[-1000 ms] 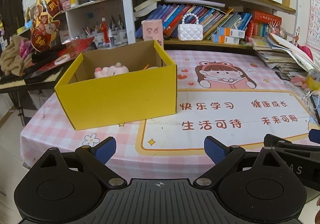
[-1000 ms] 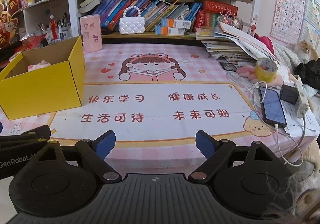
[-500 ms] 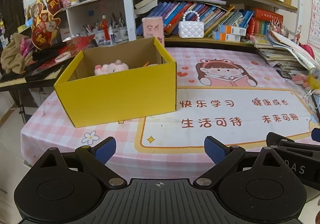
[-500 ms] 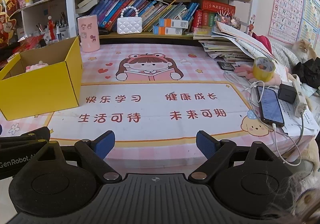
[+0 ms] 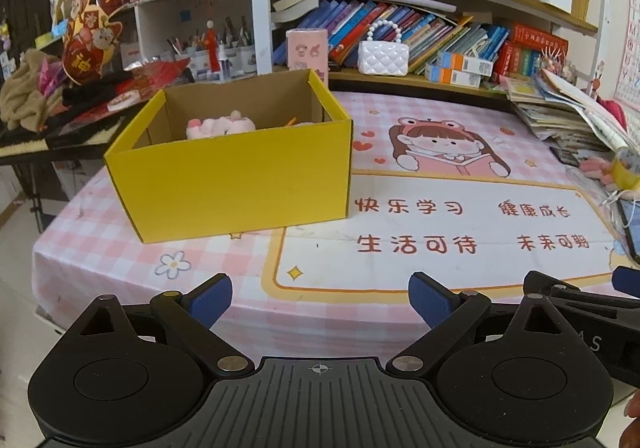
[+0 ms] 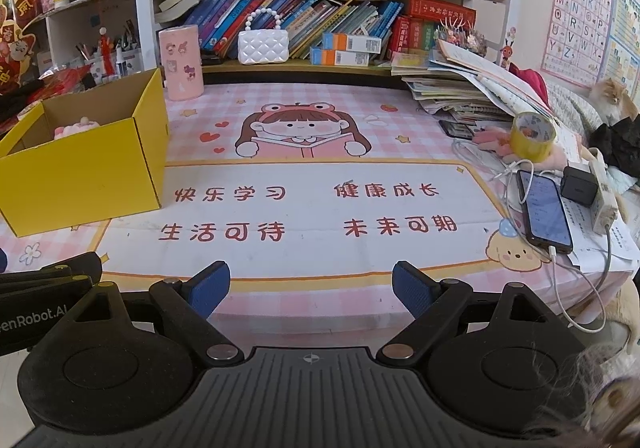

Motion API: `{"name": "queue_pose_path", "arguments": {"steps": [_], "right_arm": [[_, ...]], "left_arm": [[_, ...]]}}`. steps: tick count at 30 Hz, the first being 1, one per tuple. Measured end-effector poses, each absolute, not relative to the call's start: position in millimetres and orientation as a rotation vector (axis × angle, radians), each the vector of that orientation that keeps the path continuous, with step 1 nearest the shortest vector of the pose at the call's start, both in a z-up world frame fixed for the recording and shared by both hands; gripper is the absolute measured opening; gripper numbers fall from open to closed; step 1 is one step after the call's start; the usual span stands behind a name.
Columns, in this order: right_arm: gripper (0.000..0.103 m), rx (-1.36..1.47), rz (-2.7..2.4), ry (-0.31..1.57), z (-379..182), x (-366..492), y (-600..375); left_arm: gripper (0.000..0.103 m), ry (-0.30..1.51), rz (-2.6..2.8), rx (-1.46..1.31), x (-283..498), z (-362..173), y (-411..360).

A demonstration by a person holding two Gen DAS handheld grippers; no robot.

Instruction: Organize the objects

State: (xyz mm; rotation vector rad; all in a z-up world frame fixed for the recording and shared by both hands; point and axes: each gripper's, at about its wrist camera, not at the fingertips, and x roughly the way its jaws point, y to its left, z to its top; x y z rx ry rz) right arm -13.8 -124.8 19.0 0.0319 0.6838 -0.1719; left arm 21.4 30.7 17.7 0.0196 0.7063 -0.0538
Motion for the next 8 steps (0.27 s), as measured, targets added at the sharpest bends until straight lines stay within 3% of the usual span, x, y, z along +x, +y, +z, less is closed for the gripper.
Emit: {"name": "queue_pose_path", "arguments": {"steps": [8], "right_arm": [[0.088, 0.026, -0.162, 0.704, 16.2, -11.0, -126.3]], "left_arm": [[0.097, 0.721, -0.042, 0.009, 25.4, 16.0, 31.8]]}}
